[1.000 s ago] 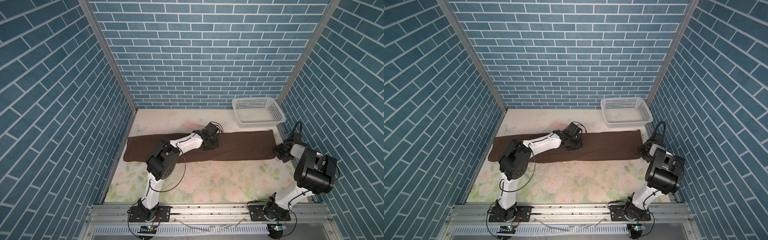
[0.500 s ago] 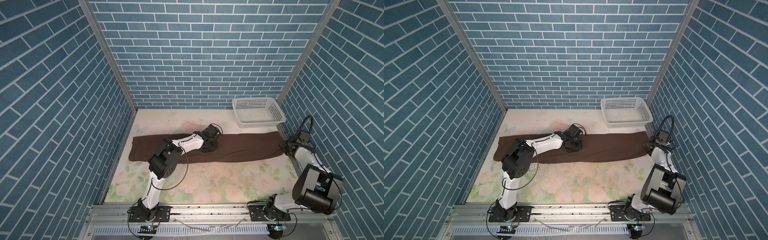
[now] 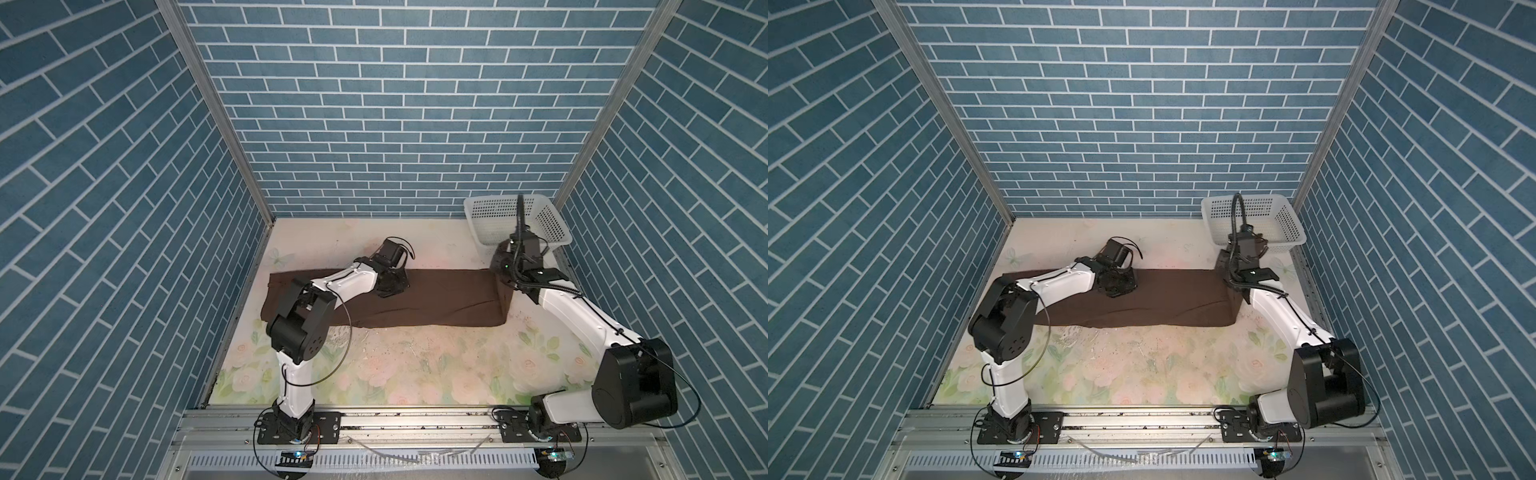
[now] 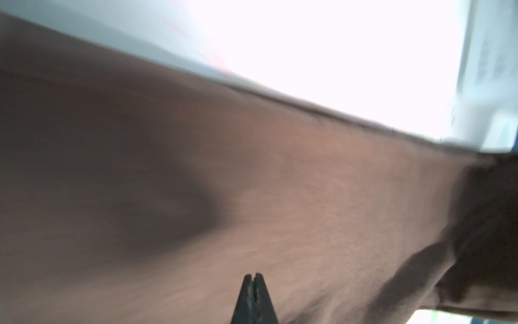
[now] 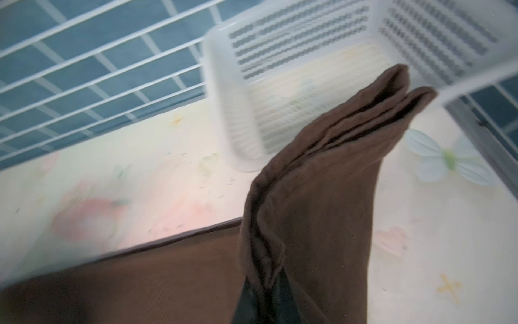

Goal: Fold and stack the trousers
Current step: 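Lift the leg ends with the right gripper and fold them over toward the left gripper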

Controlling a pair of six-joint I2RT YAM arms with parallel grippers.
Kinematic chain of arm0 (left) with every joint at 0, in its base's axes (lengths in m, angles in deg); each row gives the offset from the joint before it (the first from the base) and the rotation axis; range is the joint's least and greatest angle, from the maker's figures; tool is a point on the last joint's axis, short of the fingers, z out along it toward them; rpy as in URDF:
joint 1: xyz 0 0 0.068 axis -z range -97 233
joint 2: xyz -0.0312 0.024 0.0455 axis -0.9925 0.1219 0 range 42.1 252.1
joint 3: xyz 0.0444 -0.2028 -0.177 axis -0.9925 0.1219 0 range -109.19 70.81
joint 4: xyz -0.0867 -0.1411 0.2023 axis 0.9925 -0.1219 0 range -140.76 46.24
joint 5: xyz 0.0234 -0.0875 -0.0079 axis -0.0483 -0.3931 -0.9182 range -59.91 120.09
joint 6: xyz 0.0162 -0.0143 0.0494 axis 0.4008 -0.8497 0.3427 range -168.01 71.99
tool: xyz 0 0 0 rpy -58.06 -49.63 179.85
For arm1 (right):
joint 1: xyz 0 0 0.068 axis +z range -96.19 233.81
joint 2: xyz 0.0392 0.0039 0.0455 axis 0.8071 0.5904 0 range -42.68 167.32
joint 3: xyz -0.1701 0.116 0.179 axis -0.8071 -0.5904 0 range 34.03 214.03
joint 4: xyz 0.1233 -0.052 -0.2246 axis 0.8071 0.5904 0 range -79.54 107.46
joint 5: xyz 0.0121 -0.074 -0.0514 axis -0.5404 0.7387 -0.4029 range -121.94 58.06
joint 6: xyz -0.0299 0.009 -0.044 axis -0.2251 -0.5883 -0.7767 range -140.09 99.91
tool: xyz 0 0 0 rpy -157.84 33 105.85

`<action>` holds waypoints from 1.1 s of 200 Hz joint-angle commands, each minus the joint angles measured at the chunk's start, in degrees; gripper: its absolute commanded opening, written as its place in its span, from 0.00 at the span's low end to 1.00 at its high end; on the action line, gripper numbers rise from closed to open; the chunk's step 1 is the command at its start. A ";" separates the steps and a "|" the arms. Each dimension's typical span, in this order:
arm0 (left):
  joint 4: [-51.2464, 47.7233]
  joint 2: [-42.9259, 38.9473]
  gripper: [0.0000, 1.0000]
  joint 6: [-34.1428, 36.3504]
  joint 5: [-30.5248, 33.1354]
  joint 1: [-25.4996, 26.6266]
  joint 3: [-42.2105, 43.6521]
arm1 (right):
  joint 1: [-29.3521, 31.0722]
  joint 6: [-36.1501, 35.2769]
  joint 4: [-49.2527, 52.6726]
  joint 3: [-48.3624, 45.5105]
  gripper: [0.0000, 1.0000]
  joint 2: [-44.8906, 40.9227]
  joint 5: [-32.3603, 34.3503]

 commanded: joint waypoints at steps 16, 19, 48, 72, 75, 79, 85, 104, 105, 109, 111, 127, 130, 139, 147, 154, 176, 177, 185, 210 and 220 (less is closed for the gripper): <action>-0.29 -6.77 0.01 0.37 2.10 -5.77 7.42 | 12.60 -7.38 -0.22 8.52 0.00 7.21 0.37; -0.36 -7.18 0.01 0.44 2.16 -6.15 7.99 | 13.52 -7.36 -0.23 9.09 0.00 7.82 0.15; -0.12 -10.37 0.01 1.40 3.98 -8.32 13.21 | 20.01 -5.49 -0.57 13.42 0.00 14.00 -3.62; -0.13 -10.36 0.01 2.13 4.58 -8.77 15.47 | 22.82 -3.13 -1.50 14.20 0.00 17.83 -7.69; -0.05 -10.16 0.01 2.21 4.55 -8.76 15.65 | 23.10 -2.93 -1.53 14.20 0.00 18.11 -7.92; 0.08 -9.95 0.01 2.22 4.50 -8.84 15.88 | 23.35 -2.56 -1.49 14.20 0.00 18.62 -8.22; 0.33 -9.52 0.01 2.28 4.33 -8.85 16.22 | 23.65 -2.23 -1.47 14.20 0.00 19.30 -8.52; 1.26 -7.99 0.01 2.35 3.61 -8.96 16.87 | 24.05 -0.98 -1.55 14.11 0.00 20.57 -9.71; 1.28 -7.95 0.00 2.39 3.60 -8.95 16.87 | 24.07 -0.92 -1.60 14.11 0.00 20.59 -9.72; 1.34 -7.67 0.00 2.39 3.43 -9.04 16.87 | 24.17 -0.66 -1.60 14.15 0.00 20.75 -9.98; 1.43 -7.49 0.00 2.31 3.41 -9.02 16.87 | 24.18 -0.56 -1.57 14.19 0.00 20.78 -10.13; 1.98 -6.55 0.00 2.17 2.89 -9.04 16.80 | 24.90 0.36 -1.32 15.00 0.00 20.97 -11.14; 2.12 -6.39 0.00 2.05 2.76 -9.02 16.81 | 24.97 0.45 -1.21 15.19 0.00 21.00 -11.23; 2.37 -6.10 0.00 1.86 2.61 -9.02 16.78 | 25.63 0.65 -0.86 15.85 0.00 20.93 -11.25; 2.75 -5.84 0.00 1.68 2.54 -9.02 16.86 | 26.43 0.94 -0.86 16.12 0.00 20.76 -11.36; 3.14 -5.73 0.00 1.51 2.53 -9.06 16.95 | 27.11 1.16 -1.06 16.06 0.00 20.47 -11.44; 4.12 -4.79 0.00 2.00 2.09 -9.06 16.58 | 29.48 1.26 -1.34 15.87 0.00 20.18 -11.58; 4.07 -4.77 0.00 2.08 2.09 -9.04 16.46 | 29.60 1.21 -1.36 15.83 0.00 20.22 -11.58; 3.57 -4.13 0.00 2.41 2.11 -9.02 15.82 | 30.49 1.09 -1.17 15.68 0.00 20.52 -11.56; 3.14 -2.45 0.00 2.98 1.91 -9.11 14.55 | 31.84 1.88 -0.69 15.58 0.09 23.09 -13.21; 3.05 -2.13 0.00 2.99 1.71 -9.20 14.26 | 31.84 2.59 0.03 15.94 0.29 24.61 -14.64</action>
